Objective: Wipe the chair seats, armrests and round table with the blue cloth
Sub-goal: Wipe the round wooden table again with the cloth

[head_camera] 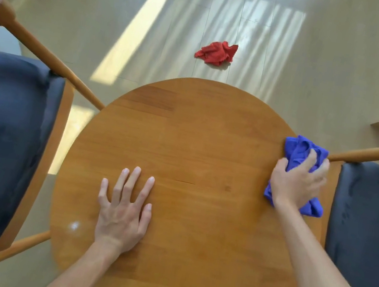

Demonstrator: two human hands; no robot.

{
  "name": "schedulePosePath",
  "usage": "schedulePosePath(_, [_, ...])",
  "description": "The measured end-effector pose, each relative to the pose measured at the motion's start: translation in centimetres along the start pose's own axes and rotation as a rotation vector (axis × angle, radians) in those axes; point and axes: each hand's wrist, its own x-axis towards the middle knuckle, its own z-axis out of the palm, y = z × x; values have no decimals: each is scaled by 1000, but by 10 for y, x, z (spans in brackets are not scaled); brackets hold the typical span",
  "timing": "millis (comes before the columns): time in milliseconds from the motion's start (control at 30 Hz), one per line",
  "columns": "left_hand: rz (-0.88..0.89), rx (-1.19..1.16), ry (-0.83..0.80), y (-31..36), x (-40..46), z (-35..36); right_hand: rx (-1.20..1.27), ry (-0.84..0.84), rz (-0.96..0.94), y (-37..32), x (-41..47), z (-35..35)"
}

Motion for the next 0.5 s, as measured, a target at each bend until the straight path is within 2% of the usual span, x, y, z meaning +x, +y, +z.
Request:
schedulePosePath(33, [-3,-1,-8,1,0,0,-14,1,93,-25,-2,7])
schedulePosePath(100, [-9,-6,-24,0,0,-1,-12,-47,59,-85,-11,25])
schedulePosePath(167, [-8,-5,-31,-1,3,-3,-15,-165,-190,-142,-37,45])
schedulePosePath(267, [-11,9,-29,-3,3,-5,-13,-388,-692,-193,-97,60])
schedulePosePath(400, [-16,4,-22,-5,1,-7,117,-528,-1130,-155,-117,45])
schedulePosePath(467, [-16,4,-25,-5,3,-7,122,-490,-1206,-106,-87,34])
schedulePosePath(500, [-14,0,-33,-5,3,-7,104,-436,-1149,-76,-69,27])
